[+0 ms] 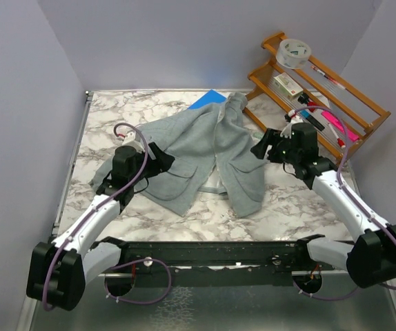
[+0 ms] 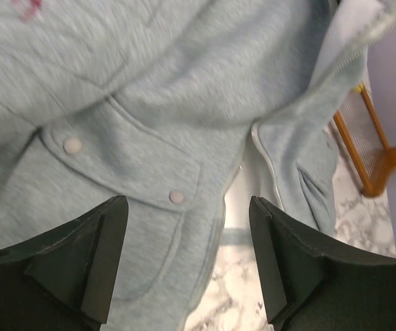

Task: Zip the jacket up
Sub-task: Flatten out the jacket at the center of the board, then pick up the jacket from the center of the board.

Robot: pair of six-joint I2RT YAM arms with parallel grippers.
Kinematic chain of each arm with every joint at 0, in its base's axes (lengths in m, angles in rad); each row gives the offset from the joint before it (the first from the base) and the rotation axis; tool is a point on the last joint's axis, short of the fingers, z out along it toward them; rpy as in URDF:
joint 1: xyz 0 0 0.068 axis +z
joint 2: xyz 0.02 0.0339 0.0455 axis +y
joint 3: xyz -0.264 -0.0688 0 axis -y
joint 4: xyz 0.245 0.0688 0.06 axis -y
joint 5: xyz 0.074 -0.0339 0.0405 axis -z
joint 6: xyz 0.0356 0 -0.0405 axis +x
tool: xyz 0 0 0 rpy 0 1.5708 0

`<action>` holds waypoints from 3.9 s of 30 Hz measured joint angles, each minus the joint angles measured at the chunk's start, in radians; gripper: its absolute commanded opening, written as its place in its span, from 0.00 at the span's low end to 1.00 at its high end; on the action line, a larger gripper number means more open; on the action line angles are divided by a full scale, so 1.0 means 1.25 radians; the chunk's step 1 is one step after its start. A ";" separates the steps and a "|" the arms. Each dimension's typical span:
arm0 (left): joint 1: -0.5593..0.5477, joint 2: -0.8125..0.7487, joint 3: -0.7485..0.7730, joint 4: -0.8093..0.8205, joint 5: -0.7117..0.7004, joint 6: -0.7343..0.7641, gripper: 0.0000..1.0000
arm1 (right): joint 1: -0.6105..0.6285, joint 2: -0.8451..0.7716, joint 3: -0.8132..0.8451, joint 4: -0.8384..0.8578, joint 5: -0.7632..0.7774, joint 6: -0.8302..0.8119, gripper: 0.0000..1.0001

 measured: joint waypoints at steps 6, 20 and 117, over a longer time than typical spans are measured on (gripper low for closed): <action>-0.008 -0.108 -0.100 -0.034 0.092 -0.021 0.77 | 0.000 -0.053 -0.044 -0.114 -0.035 0.022 0.77; -0.319 -0.186 -0.182 0.003 0.040 -0.129 0.78 | 0.000 -0.184 -0.190 -0.239 -0.107 0.119 0.87; -0.530 0.231 0.269 -0.005 -0.164 0.107 0.00 | 0.000 -0.537 -0.437 0.051 -0.405 0.254 0.86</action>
